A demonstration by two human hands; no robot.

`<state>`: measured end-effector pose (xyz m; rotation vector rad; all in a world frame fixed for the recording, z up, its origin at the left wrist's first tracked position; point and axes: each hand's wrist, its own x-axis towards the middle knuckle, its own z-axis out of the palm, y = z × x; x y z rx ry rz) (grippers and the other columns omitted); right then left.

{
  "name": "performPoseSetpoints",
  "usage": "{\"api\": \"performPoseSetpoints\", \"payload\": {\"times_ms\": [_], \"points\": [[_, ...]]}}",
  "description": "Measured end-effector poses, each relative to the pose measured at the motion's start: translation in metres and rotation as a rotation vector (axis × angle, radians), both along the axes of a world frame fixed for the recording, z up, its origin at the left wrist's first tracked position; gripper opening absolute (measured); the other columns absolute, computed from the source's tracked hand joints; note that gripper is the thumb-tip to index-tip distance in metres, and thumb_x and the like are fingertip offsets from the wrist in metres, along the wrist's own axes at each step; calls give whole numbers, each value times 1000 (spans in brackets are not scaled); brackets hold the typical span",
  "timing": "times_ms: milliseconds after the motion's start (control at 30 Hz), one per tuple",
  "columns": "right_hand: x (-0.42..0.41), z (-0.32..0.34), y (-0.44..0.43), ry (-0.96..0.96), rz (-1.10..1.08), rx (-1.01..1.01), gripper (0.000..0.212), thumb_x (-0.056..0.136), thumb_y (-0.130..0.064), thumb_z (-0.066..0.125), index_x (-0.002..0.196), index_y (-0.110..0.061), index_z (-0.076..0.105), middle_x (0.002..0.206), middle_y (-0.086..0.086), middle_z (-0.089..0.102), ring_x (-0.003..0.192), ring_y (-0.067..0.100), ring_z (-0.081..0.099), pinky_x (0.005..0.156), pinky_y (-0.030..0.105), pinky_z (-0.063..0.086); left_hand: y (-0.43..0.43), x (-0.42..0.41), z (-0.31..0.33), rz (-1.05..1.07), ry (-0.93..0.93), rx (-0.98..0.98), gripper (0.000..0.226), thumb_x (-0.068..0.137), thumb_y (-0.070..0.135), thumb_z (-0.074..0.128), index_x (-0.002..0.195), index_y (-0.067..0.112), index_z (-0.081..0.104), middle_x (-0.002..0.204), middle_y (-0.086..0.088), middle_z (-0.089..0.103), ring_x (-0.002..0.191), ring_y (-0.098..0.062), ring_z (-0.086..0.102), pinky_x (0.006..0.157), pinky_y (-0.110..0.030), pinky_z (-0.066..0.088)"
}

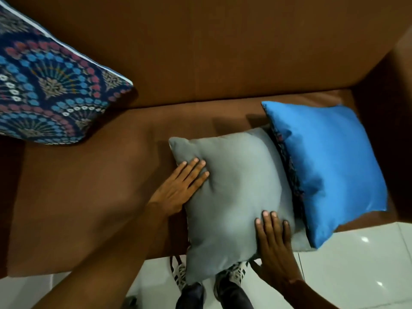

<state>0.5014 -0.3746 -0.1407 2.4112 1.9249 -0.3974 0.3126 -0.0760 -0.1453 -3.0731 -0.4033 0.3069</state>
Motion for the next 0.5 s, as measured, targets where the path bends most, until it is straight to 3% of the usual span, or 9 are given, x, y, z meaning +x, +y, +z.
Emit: {"api": "performPoseSetpoints", "payload": {"times_ms": [133, 200, 333, 433, 500], "points": [[-17, -24, 31, -120, -143, 40, 121, 63, -24, 79, 155, -3, 4, 164, 21, 1, 149, 43, 11, 117, 64, 3, -7, 3, -12, 102, -73, -19, 95, 77, 2, 43, 156, 9, -9, 165, -18, 1, 152, -39, 1, 122, -55, 15], [-18, -24, 38, -84, -190, 79, 114, 63, -21, 80, 155, -7, 13, 164, 16, 11, 150, 37, 13, 118, 61, 5, -3, 4, -13, 110, -68, -17, 85, 84, 4, 41, 157, 11, -4, 165, -16, 8, 153, -37, 6, 122, -54, 18], [-12, -3, 45, 94, -250, 204, 84, 66, -7, 72, 143, -16, 42, 152, 7, 45, 147, 22, 27, 118, 54, 18, 6, 8, -4, 103, -78, -65, 82, 85, 9, 60, 156, 14, 19, 163, -11, 27, 151, -32, 21, 122, -50, 20], [-1, 36, 57, 269, -272, 380, 57, 75, -14, 47, 131, -13, 58, 136, 2, 59, 136, 19, 44, 114, 47, 28, 19, 11, 14, 71, -103, -140, 90, 75, 7, 76, 153, 14, 33, 159, -10, 36, 148, -31, 30, 120, -47, 20], [9, 67, 71, 386, -305, 486, 53, 75, -23, 48, 124, -11, 63, 130, -2, 60, 126, 20, 54, 111, 41, 33, 35, 14, 34, 101, -170, -193, 92, 70, 5, 82, 150, 14, 38, 156, -8, 41, 145, -30, 35, 120, -44, 21]]}}
